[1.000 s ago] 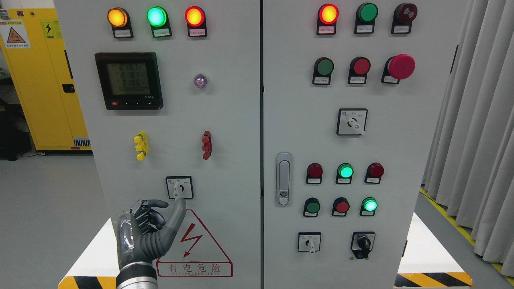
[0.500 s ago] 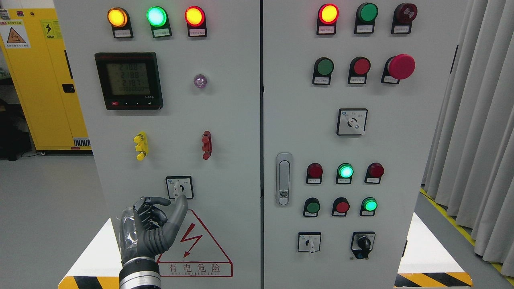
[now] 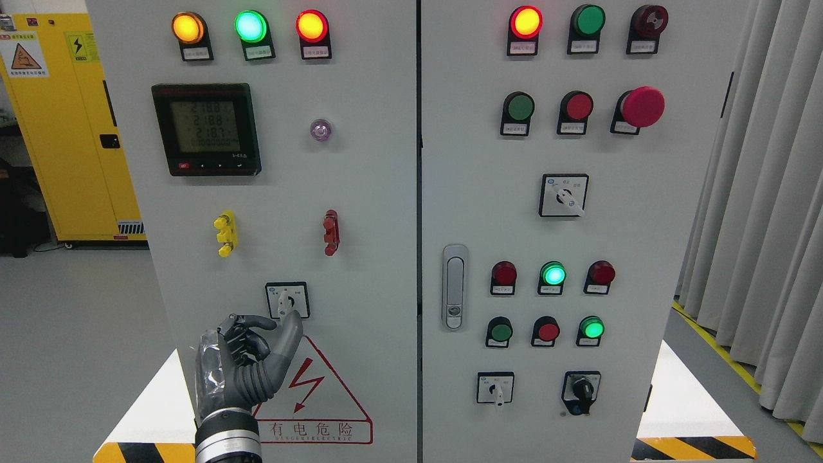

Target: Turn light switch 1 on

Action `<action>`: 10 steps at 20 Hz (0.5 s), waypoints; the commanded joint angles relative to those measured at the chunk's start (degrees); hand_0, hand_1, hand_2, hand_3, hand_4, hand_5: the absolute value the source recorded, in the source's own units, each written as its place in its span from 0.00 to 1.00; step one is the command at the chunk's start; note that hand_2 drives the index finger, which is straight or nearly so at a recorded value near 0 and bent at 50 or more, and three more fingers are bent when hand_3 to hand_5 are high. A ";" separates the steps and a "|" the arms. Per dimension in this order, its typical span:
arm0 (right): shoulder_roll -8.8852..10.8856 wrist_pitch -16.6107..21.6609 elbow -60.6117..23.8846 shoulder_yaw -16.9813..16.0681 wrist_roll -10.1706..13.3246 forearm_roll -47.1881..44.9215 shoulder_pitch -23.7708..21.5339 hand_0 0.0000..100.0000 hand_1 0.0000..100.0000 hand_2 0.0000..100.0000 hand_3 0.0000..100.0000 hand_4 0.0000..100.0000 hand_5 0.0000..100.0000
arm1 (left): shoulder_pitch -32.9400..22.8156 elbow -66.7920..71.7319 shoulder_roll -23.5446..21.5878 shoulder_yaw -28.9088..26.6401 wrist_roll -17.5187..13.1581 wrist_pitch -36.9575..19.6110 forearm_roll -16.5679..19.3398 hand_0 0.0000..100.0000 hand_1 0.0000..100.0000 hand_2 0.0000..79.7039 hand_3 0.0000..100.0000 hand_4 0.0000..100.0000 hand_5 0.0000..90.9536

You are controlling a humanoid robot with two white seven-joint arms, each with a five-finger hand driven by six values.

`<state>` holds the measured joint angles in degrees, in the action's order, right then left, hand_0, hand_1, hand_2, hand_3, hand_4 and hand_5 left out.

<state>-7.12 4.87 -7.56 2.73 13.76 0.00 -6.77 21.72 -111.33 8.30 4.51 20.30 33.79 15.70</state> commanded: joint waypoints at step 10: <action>0.00 -0.04 0.00 0.00 0.04 -1.67 0.00 0.00 0.50 0.04 0.00 0.00 0.00 | 1.39 1.82 0.23 0.41 -0.08 0.49 0.21 0.16 0.68 0.78 0.96 0.92 0.96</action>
<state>-7.12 4.87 -7.56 2.72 13.76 0.00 -6.77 22.58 -110.53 8.41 4.63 20.22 34.26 15.84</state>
